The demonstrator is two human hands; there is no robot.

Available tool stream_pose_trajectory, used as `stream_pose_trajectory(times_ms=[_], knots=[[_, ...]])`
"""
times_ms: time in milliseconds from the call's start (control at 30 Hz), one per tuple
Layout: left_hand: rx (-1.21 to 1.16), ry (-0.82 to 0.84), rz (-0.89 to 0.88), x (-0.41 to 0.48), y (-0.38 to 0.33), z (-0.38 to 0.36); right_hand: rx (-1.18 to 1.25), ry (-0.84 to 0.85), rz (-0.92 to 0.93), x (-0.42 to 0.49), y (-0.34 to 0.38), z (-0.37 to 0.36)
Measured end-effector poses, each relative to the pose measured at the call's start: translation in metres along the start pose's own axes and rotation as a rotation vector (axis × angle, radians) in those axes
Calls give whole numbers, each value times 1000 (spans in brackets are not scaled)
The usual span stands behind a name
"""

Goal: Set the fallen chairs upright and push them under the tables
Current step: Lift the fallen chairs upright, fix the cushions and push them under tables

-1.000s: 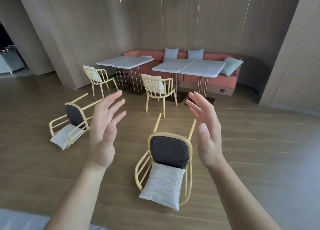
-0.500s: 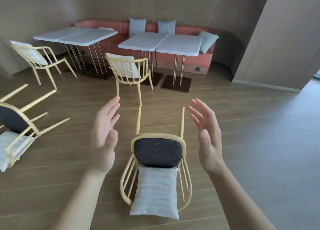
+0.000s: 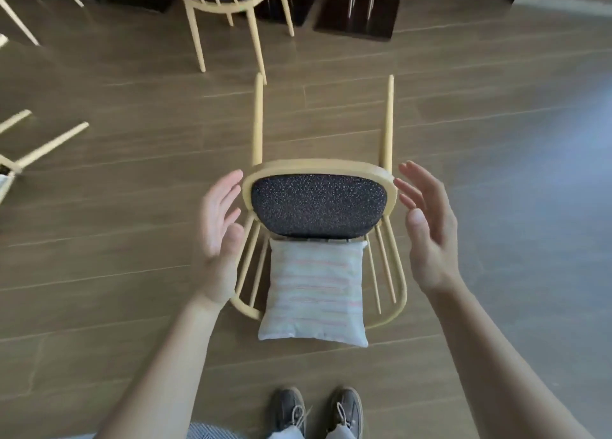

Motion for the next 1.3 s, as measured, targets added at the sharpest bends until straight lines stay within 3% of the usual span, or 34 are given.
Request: stream_pose_trajectory(times_ms=[367, 533, 667, 800, 967, 1300], knots=[[56, 20, 202, -60, 409, 22, -85, -13, -292, -96, -386, -88], [205, 111, 302, -98, 555, 40, -34, 85, -475, -154, -518, -111], [170, 80, 409, -128, 621, 53, -56, 188, -569, -195, -584, -122], [118, 34, 556, -129, 635, 63, -61, 132, -686, -194, -595, -128], [107, -5, 593, -138, 597, 57, -37, 93, -744, -202, -559, -125], [69, 5, 832, -154, 354, 60, -25, 148, -1017, -214, -328, -64]])
Point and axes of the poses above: each hand's wrist, its own x-axis towards the middle knuckle, its own z-axis out of the back of the hand, y = z × x, the point moved 1 cm from there along x, towards the middle knuckle, and after that the axes turned 8 degrees about -x, right-handed, at the moved point
